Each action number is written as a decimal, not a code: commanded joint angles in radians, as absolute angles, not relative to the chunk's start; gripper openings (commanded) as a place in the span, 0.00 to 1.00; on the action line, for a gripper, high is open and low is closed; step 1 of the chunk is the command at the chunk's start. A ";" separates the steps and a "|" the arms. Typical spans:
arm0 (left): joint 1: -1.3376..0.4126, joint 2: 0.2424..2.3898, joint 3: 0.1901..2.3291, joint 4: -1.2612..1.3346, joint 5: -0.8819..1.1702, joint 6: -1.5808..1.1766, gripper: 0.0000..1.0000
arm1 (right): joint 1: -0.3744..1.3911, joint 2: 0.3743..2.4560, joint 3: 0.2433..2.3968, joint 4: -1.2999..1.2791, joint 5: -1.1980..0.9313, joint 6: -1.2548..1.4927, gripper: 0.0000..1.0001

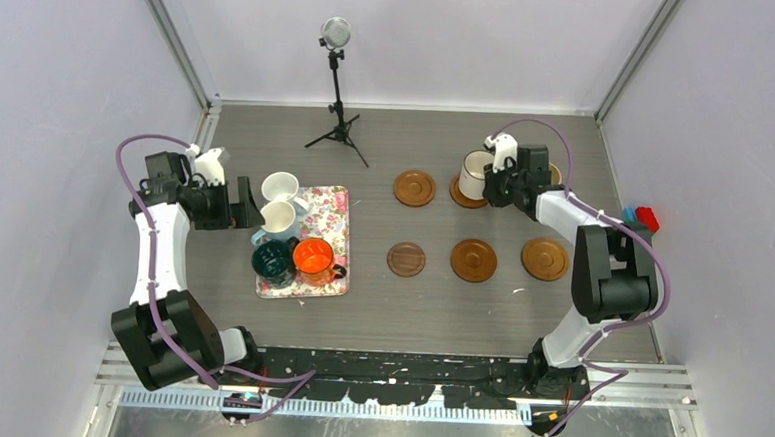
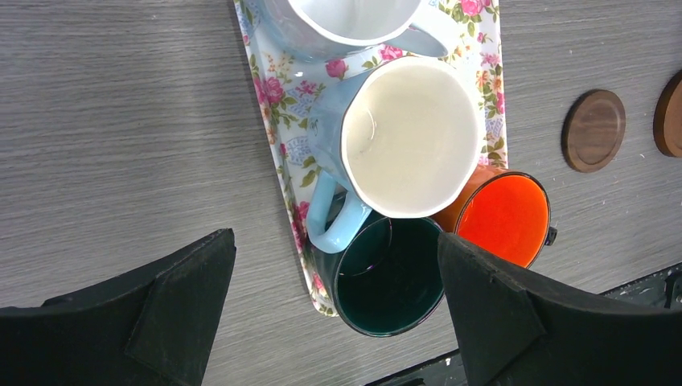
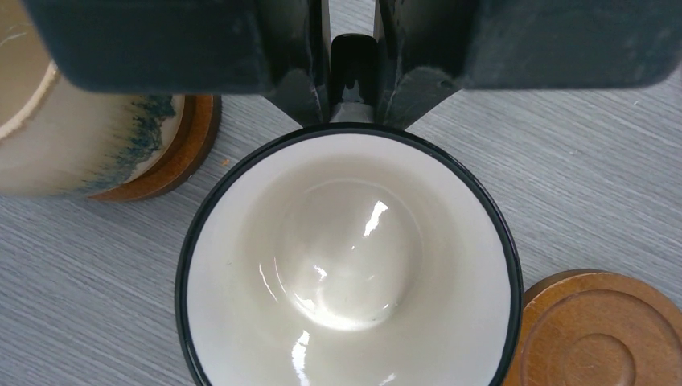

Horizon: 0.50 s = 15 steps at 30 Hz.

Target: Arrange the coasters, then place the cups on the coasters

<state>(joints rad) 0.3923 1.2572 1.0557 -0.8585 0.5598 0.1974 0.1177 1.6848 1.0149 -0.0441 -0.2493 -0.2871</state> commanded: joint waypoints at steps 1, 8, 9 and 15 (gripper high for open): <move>0.390 1.226 1.083 -0.864 0.553 0.217 1.00 | 0.110 1.682 1.036 0.129 -0.293 -0.305 0.00; 0.390 1.223 1.086 -0.867 0.554 0.214 1.00 | 0.108 1.694 1.018 0.147 -0.321 -0.331 0.01; 0.390 1.221 1.085 -0.866 0.556 0.213 1.00 | 0.108 1.696 1.014 0.152 -0.320 -0.337 0.01; 0.390 1.215 1.085 -0.872 0.553 0.214 1.00 | 0.109 1.713 1.011 0.155 -0.328 -0.358 0.05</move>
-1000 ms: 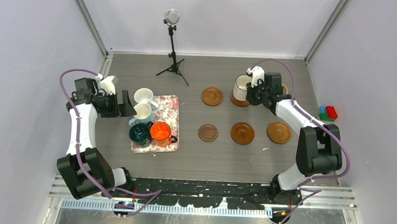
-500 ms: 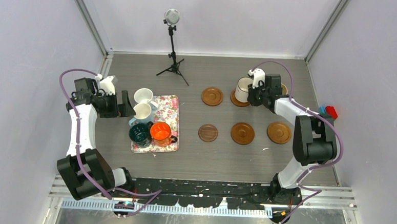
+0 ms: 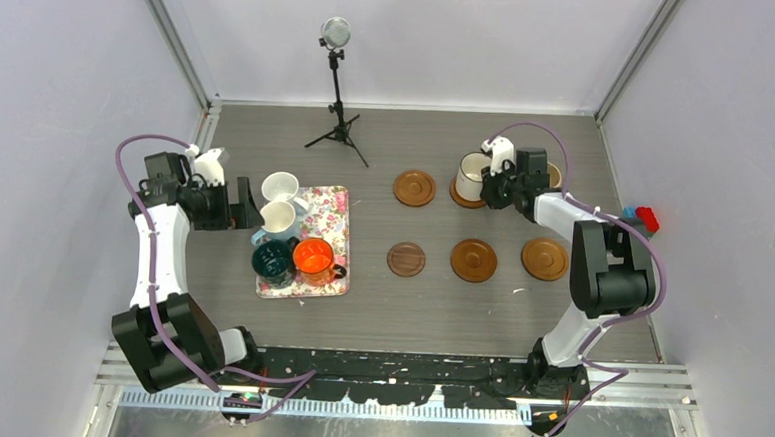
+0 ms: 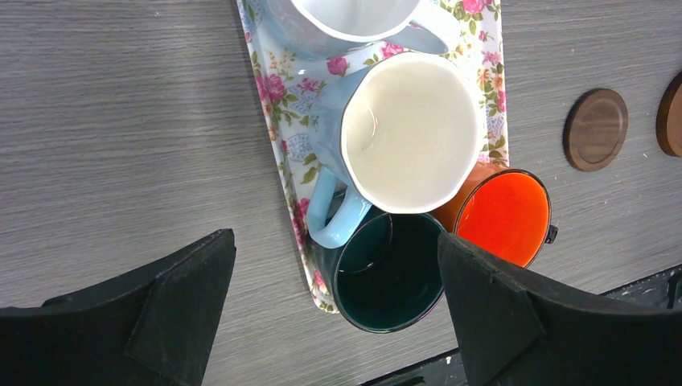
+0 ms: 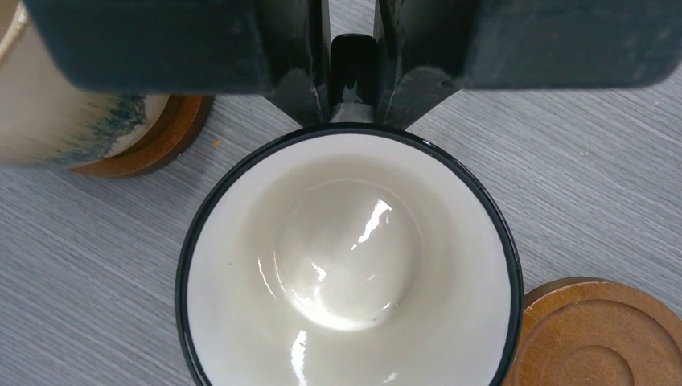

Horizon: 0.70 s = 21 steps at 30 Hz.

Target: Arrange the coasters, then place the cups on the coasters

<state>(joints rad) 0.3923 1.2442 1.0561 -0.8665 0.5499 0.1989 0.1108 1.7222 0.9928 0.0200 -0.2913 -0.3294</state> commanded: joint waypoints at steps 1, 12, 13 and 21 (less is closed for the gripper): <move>0.391 1.213 1.085 -0.874 0.553 0.216 1.00 | 0.108 1.712 1.010 0.155 -0.329 -0.360 0.09; 0.390 1.208 1.086 -0.879 0.555 0.218 1.00 | 0.107 1.671 1.022 0.064 -0.312 -0.376 0.53; 0.390 1.208 1.087 -0.880 0.555 0.220 1.00 | 0.106 1.658 1.022 0.049 -0.309 -0.377 0.56; 0.391 1.206 1.086 -0.894 0.561 0.234 1.00 | 0.106 1.496 1.064 -0.189 -0.304 -0.363 0.70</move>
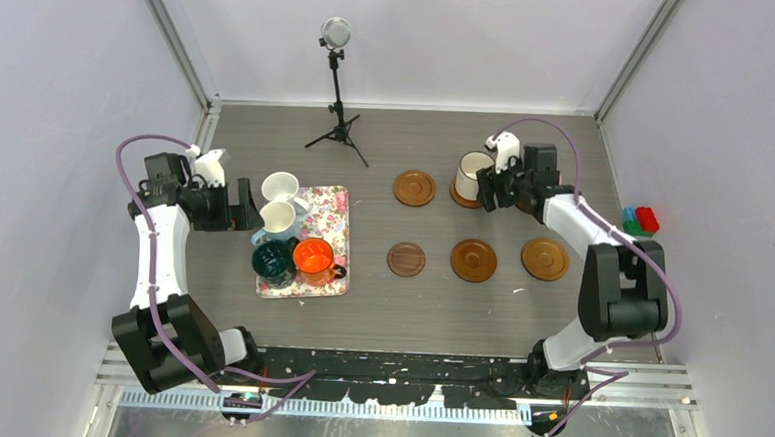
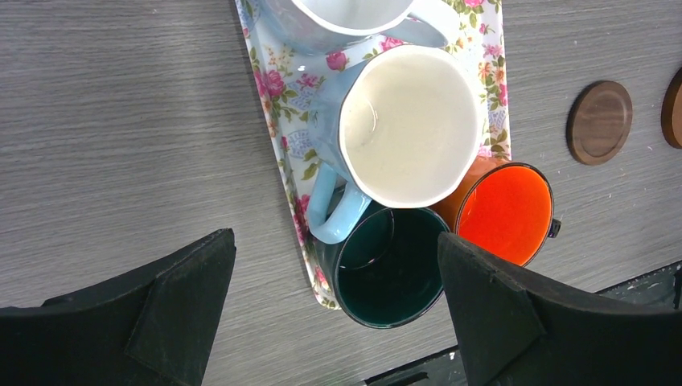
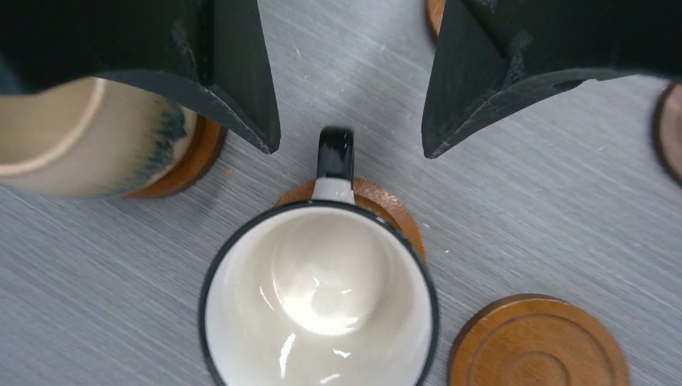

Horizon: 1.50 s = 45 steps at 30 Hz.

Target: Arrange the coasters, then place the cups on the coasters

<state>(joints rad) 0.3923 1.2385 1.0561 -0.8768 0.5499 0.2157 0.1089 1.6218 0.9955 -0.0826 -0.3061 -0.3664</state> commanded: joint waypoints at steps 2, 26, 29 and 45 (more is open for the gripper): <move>0.390 1.201 1.083 -0.896 0.560 0.237 1.00 | 0.106 1.465 1.095 -0.257 -0.284 -0.337 0.70; 0.390 1.168 1.084 -0.941 0.518 0.257 1.00 | 0.972 1.739 1.396 -0.434 -0.146 -0.146 0.71; 0.391 1.160 1.083 -0.939 0.520 0.248 1.00 | 1.030 1.796 1.429 -0.415 -0.107 -0.144 0.71; 0.391 1.139 1.082 -0.927 0.513 0.231 1.00 | 1.109 2.007 1.524 -0.311 -0.003 -0.124 0.52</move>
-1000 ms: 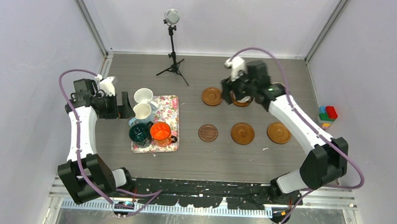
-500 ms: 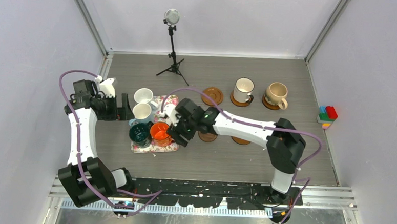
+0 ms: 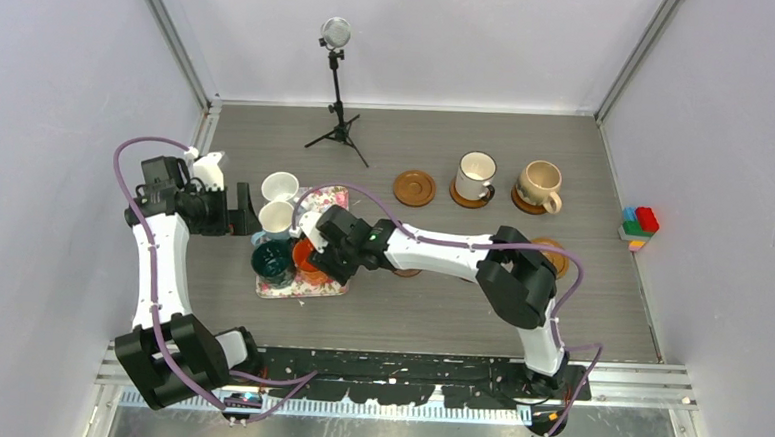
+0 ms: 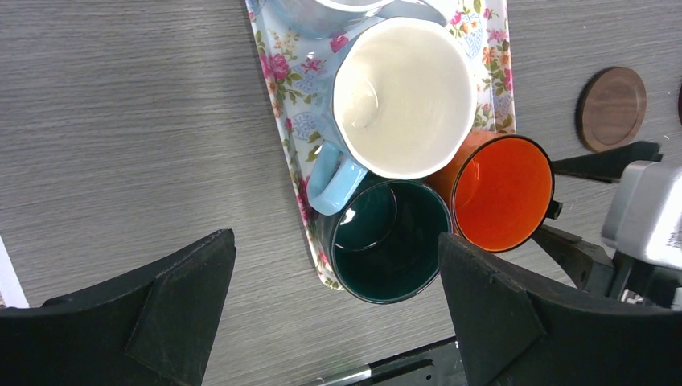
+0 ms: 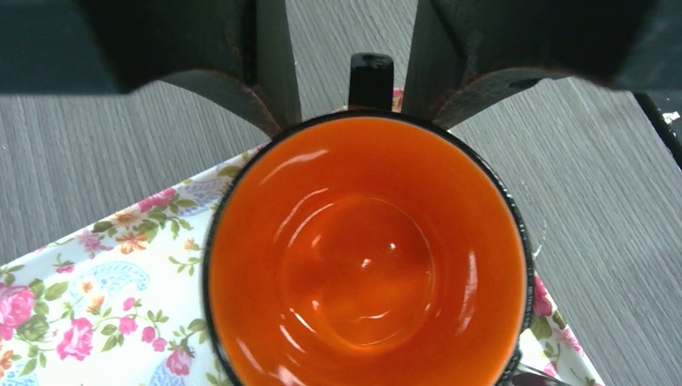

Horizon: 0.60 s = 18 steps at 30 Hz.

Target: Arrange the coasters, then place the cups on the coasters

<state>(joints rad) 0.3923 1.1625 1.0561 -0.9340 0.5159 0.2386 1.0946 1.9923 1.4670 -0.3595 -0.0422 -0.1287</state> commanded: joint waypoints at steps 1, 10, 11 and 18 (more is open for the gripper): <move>0.391 1.138 1.083 -0.925 0.510 0.233 1.00 | 1.108 2.010 1.525 -0.313 -0.003 -0.123 0.50; 0.390 1.147 1.084 -0.918 0.511 0.229 1.00 | 1.109 1.972 1.504 -0.325 0.028 -0.123 0.08; 0.391 1.149 1.084 -0.917 0.514 0.227 1.00 | 1.108 1.963 1.502 -0.324 0.036 -0.123 0.02; 0.391 1.154 1.081 -0.916 0.516 0.226 1.00 | 1.078 1.824 1.410 -0.217 0.102 -0.099 0.00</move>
<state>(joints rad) 0.3923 1.1625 1.0561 -0.9333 0.5079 0.2371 1.0988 1.9854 1.4418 -0.3355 0.0353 -0.1204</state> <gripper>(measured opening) 0.996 0.246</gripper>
